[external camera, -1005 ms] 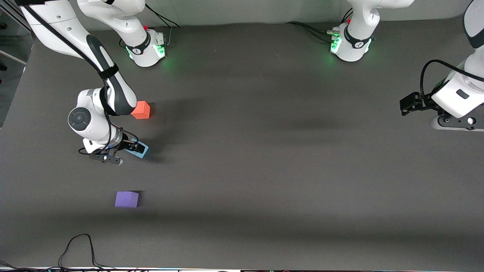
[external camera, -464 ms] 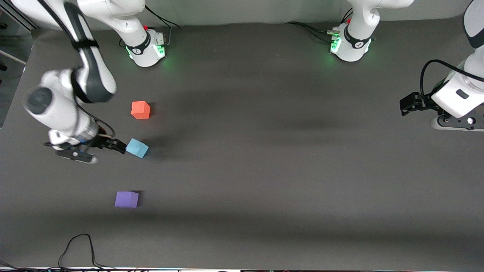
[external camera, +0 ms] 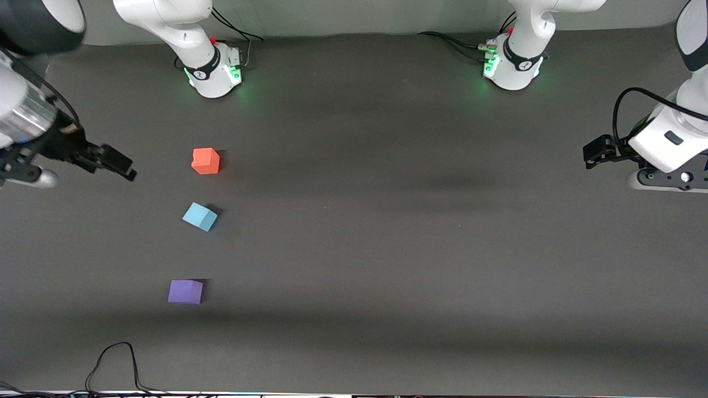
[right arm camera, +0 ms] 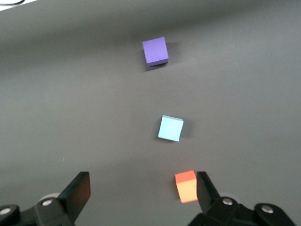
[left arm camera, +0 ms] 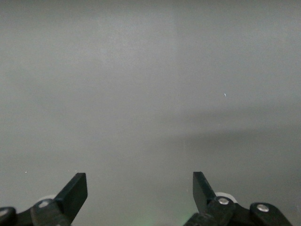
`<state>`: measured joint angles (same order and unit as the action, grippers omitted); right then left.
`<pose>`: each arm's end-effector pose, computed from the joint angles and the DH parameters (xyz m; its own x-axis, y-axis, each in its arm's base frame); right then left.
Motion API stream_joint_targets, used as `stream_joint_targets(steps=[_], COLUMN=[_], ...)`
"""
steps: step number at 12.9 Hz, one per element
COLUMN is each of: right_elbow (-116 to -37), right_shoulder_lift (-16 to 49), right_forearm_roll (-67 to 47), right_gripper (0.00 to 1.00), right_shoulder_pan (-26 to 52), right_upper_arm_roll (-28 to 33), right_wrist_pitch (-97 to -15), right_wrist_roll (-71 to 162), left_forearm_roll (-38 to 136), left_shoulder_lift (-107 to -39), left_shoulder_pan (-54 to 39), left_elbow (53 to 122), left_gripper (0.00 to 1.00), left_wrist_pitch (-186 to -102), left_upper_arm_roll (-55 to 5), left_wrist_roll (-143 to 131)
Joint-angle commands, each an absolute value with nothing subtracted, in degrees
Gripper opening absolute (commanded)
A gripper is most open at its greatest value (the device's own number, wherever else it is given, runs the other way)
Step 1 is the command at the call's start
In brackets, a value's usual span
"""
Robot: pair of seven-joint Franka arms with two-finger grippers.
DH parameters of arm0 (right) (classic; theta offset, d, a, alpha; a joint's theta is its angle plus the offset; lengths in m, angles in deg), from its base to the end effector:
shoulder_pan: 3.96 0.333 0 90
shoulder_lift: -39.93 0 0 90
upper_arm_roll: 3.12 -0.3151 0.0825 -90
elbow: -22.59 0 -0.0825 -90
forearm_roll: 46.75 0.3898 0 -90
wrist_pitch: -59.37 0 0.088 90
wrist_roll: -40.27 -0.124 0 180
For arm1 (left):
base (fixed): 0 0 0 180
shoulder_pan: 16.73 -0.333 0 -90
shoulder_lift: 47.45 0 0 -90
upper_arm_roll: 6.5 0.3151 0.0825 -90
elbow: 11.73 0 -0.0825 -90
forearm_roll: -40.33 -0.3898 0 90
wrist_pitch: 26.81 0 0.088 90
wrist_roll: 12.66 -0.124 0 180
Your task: Place blue block between orange and purple blocks
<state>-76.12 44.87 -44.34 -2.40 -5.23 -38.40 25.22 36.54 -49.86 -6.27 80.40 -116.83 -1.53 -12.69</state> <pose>0.5444 0.0403 0.5932 0.9776 -0.2027 0.0571 -0.1996 -0.9783 -0.0555 0.5668 -0.0471 0.5656 0.9923 -0.0957 -0.0787 -0.1012 -0.9924 -0.0695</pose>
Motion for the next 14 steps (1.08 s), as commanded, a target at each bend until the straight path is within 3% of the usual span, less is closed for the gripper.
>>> stream_joint_targets(steps=[1, 14], right_elbow=[-70.67, -73.47], right_shoulder_lift=[43.97, 44.15], right_forearm_roll=[-42.88, -44.11], right_gripper=[1.00, 1.00], right_shoulder_pan=[-3.87, -3.52], right_upper_arm_roll=[-5.49, -5.49], right_wrist_pitch=[-32.15, -30.98], right_wrist_roll=[31.04, 31.13], left_forearm_roll=[35.93, 35.93], left_shoulder_lift=[-50.53, -50.53], left_shoulder_pan=[-5.65, -5.57], left_elbow=[78.79, 78.79], left_gripper=[1.00, 1.00], left_wrist_pitch=[-115.58, -115.84], left_upper_arm_roll=[-1.40, -1.40], left_wrist_roll=[-12.84, -12.84])
